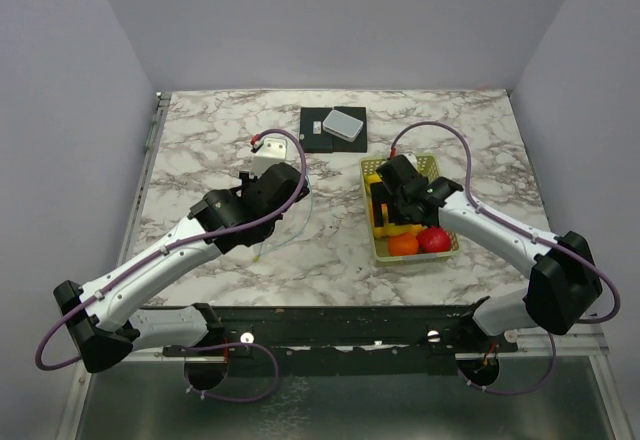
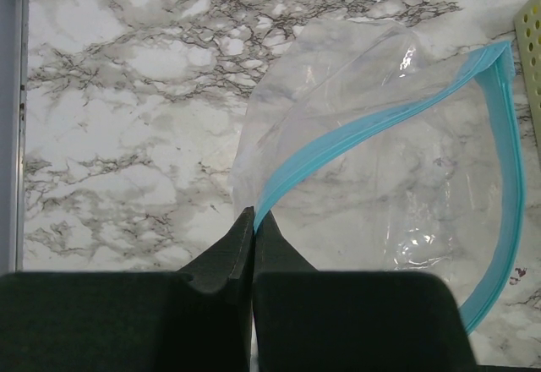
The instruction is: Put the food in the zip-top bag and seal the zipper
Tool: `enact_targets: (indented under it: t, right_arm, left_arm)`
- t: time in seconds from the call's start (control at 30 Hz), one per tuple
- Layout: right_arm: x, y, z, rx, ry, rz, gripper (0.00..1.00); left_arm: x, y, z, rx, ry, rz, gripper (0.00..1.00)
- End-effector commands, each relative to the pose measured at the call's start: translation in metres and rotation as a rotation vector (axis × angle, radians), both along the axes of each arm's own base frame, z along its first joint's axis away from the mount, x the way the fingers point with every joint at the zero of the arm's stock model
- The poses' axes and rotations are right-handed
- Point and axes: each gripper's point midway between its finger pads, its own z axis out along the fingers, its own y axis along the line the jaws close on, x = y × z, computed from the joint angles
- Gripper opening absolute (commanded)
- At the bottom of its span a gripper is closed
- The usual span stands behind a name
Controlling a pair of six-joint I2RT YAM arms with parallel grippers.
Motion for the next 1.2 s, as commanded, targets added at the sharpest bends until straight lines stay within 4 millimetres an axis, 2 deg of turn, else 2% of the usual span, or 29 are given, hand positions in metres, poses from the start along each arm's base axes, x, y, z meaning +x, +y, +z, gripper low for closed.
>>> enact_targets:
  t: [0.0, 0.1, 0.23, 0.33, 0.4, 0.53, 0.73, 1.17]
  right_arm:
    - [0.002, -0.007, -0.007, -0.028, -0.005, -0.014, 0.87]
    - [0.001, -0.008, -0.004, -0.028, -0.009, -0.01, 0.74]
    - [0.001, -0.013, 0.006, -0.045, -0.023, -0.015, 0.49]
    - [0.0, -0.015, 0.021, -0.037, -0.043, -0.018, 0.33]
    - [0.0, -0.015, 0.034, -0.016, -0.065, -0.012, 0.27]
    - [-0.003, -0.003, 0.067, 0.073, -0.114, 0.038, 0.23]
    - [-0.008, 0.027, 0.114, 0.261, -0.176, 0.149, 0.22]
    - [-0.04, 0.107, 0.2, 0.703, -0.208, 0.458, 0.22]
  left_arm:
    - [-0.001, -0.002, 0.01, -0.052, -0.016, -0.002, 0.0]
    - [0.0, -0.004, 0.009, -0.049, -0.011, -0.006, 0.0]
    - [0.0, -0.004, 0.007, -0.048, -0.008, -0.005, 0.0]
    - [0.001, -0.005, 0.007, -0.045, -0.008, -0.003, 0.0]
    - [0.002, -0.006, 0.007, -0.041, -0.007, -0.004, 0.0]
    - [0.003, -0.01, 0.007, -0.044, -0.004, -0.011, 0.0]
    - [0.005, -0.014, 0.004, -0.036, 0.009, -0.021, 0.0]
    - [0.007, -0.017, 0.007, -0.038, 0.004, -0.033, 0.0]
